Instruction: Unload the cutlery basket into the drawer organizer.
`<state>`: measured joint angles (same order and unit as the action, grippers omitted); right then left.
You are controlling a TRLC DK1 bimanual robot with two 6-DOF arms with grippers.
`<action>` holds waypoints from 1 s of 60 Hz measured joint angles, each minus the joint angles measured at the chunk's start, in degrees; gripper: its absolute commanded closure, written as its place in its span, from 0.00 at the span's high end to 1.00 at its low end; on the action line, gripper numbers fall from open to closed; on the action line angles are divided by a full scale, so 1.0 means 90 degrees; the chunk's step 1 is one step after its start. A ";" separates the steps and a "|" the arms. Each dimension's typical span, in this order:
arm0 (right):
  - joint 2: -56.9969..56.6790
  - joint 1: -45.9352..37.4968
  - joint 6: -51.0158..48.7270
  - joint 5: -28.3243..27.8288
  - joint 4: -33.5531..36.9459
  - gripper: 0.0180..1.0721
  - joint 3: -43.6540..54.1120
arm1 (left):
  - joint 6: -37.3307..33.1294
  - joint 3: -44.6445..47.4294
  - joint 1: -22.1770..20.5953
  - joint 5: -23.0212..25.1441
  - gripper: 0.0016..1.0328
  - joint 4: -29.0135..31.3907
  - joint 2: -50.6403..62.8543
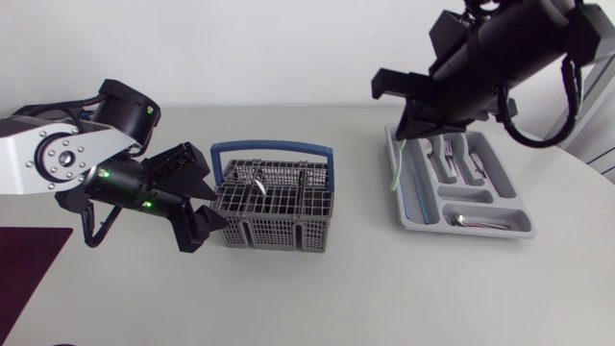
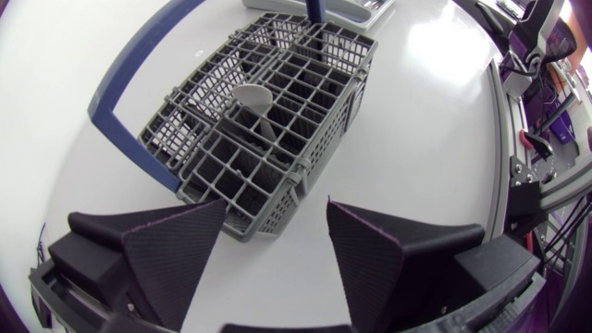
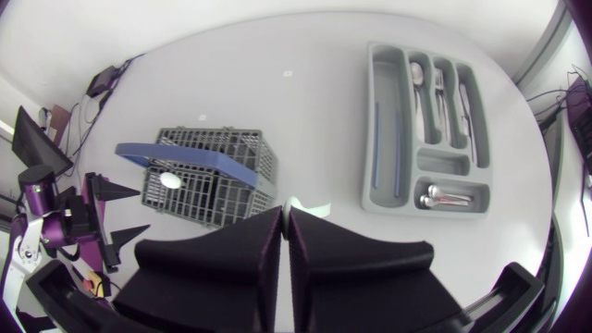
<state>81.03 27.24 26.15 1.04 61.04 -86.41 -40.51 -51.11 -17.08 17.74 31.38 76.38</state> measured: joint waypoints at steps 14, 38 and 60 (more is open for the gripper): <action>-0.0364 -0.0809 -0.0478 0.0529 -0.0682 0.06 0.1265 | 0.0000 0.0000 -0.0083 0.0000 0.91 -0.0053 0.0000; -0.0342 -0.1940 -0.1324 0.1659 -0.2322 0.06 0.2948 | -0.0007 0.0000 -0.0092 0.0000 0.91 -0.0121 0.0000; 0.0767 -0.2800 -0.1775 0.2356 -0.3835 0.08 0.3366 | -0.0010 -0.0005 -0.0092 0.0000 0.91 -0.0151 0.0000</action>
<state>87.94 2.04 10.17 22.24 26.52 -56.12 -40.60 -51.16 -17.91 17.74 30.02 76.38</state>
